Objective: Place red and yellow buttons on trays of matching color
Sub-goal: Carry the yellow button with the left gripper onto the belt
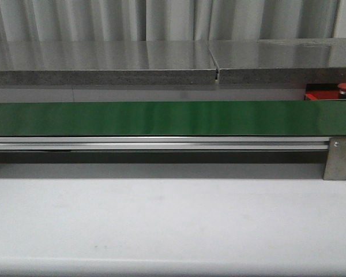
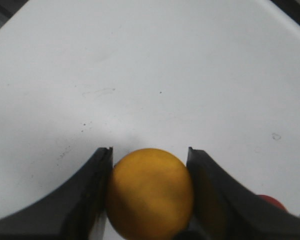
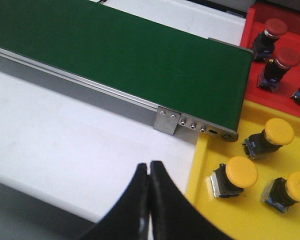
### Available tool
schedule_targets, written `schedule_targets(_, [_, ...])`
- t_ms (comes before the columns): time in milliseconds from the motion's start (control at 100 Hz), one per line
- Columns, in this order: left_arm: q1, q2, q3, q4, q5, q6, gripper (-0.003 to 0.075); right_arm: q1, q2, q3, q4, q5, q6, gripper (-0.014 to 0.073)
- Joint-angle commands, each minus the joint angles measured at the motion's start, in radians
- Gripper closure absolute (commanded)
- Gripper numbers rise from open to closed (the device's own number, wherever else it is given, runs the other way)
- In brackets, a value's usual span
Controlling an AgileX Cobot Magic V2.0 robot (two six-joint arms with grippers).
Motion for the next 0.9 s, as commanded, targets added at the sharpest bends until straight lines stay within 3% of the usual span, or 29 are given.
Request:
schedule_targets(0, [0.005,-0.121,-0.074,-0.007,0.003,-0.009,0.0741,0.002,-0.005,-0.026,0.022,-0.054,-0.003,0.0712])
schedule_targets(430, [-0.017,-0.340,-0.081,0.091,0.224,-0.009,0.0741,0.002,-0.005,-0.026,0.022,-0.054,-0.003,0.0712])
schedule_targets(890, [-0.136,-0.517,0.242,0.095,0.111,-0.001,0.0741,0.002,-0.005,-0.026,0.022,-0.054,-0.003,0.0712])
